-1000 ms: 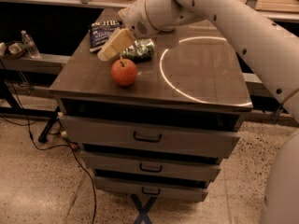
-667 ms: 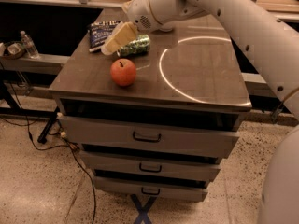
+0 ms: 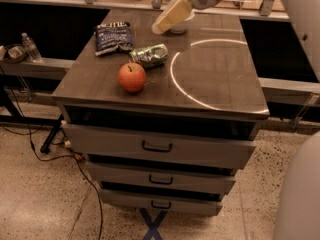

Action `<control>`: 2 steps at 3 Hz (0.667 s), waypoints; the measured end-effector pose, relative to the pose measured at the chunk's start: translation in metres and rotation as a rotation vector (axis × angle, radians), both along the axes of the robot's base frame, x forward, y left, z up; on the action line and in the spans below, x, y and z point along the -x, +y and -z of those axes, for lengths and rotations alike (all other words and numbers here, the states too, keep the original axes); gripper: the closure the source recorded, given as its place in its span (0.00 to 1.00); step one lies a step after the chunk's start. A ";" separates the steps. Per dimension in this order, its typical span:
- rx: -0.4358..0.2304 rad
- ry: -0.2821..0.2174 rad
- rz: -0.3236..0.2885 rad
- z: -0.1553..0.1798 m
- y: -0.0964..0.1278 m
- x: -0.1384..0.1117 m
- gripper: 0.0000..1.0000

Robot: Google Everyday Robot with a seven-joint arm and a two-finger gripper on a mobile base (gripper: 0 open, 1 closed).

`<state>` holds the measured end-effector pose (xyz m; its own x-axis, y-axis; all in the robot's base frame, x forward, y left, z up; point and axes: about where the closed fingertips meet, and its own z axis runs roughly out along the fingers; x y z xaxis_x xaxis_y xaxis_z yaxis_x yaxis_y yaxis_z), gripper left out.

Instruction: Knock green can over

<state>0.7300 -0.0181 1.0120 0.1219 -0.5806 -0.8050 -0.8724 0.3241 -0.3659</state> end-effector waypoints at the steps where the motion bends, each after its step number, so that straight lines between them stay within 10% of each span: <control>1: 0.038 -0.118 0.122 -0.052 -0.084 -0.008 0.00; 2: 0.084 -0.207 0.268 -0.093 -0.172 -0.003 0.00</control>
Offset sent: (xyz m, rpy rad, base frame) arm -0.0055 -0.3006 0.1586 -0.1434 -0.3224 -0.4634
